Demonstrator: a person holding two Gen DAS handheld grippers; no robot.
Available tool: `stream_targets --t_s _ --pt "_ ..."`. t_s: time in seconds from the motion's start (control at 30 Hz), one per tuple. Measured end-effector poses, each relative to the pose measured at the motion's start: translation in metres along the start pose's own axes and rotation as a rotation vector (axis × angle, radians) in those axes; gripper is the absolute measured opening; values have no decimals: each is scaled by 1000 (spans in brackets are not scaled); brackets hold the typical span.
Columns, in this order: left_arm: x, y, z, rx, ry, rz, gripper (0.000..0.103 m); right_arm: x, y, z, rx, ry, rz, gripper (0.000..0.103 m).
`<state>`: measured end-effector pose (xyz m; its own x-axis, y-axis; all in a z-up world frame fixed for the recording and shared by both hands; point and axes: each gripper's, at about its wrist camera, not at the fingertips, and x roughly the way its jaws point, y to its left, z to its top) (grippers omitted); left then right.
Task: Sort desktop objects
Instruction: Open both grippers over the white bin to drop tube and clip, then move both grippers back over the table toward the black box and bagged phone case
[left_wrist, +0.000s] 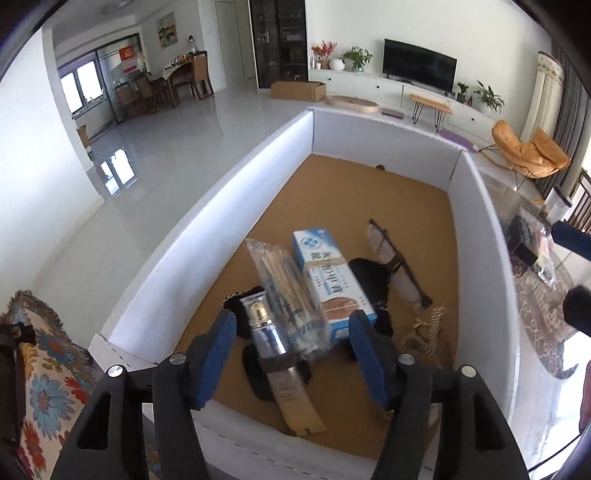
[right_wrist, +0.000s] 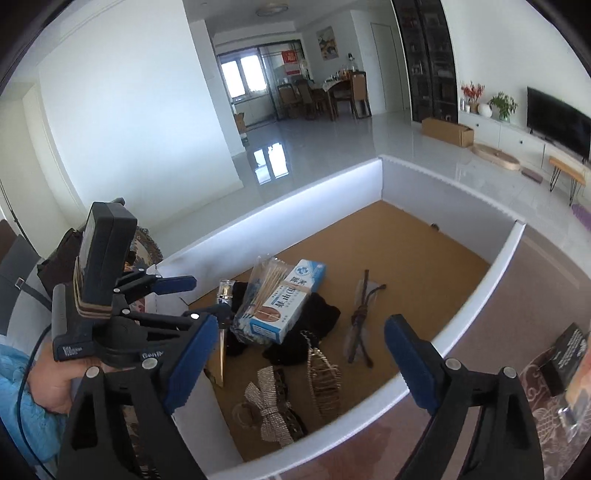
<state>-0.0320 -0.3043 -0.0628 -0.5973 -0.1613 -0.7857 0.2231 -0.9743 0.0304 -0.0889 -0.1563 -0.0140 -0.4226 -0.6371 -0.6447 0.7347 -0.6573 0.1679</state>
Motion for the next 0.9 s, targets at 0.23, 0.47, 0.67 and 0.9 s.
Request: stream_targets --t_s 0.23,0.47,0.67,0.9 --pt "-84 -105 30 135 -206 -220 94 -94 -74 -110 41 -90 -331 103" --pt "-81 -250 12 338 -77 -497 103 -148 -195 -246 310 85 -630 103" --pt "4 -341 -40 447 133 -453 103 -166 -243 -285 506 118 -659 103" --pt "49 -350 -70 455 148 -316 102 -161 -240 -280 505 150 -689 103"
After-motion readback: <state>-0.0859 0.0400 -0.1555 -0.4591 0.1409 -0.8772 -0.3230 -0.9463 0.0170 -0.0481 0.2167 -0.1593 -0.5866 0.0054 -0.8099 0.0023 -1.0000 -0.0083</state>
